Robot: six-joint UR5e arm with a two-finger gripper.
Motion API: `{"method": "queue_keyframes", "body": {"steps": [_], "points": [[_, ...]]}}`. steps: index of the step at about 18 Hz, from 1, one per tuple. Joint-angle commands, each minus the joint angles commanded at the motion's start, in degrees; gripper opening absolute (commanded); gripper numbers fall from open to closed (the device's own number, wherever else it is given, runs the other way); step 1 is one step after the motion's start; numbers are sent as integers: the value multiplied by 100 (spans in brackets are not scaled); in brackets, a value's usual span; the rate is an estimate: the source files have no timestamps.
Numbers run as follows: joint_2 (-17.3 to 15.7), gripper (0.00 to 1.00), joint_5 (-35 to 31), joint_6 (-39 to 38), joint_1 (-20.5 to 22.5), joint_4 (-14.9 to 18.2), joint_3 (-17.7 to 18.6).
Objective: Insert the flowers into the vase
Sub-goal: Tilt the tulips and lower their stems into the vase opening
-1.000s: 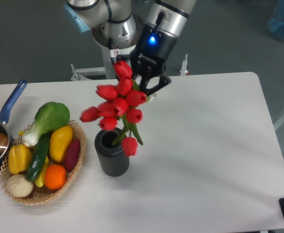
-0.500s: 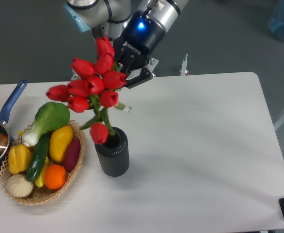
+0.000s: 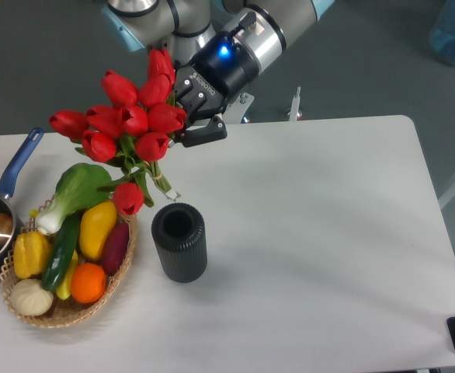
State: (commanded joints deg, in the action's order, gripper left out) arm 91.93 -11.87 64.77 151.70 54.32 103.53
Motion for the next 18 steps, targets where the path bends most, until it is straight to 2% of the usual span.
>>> {"method": "queue_keyframes", "body": {"steps": [5, 18], "points": [[123, 7, 62, 405, 35, 9, 79], [299, 8, 53, 555, 9, 9, 158]]}}
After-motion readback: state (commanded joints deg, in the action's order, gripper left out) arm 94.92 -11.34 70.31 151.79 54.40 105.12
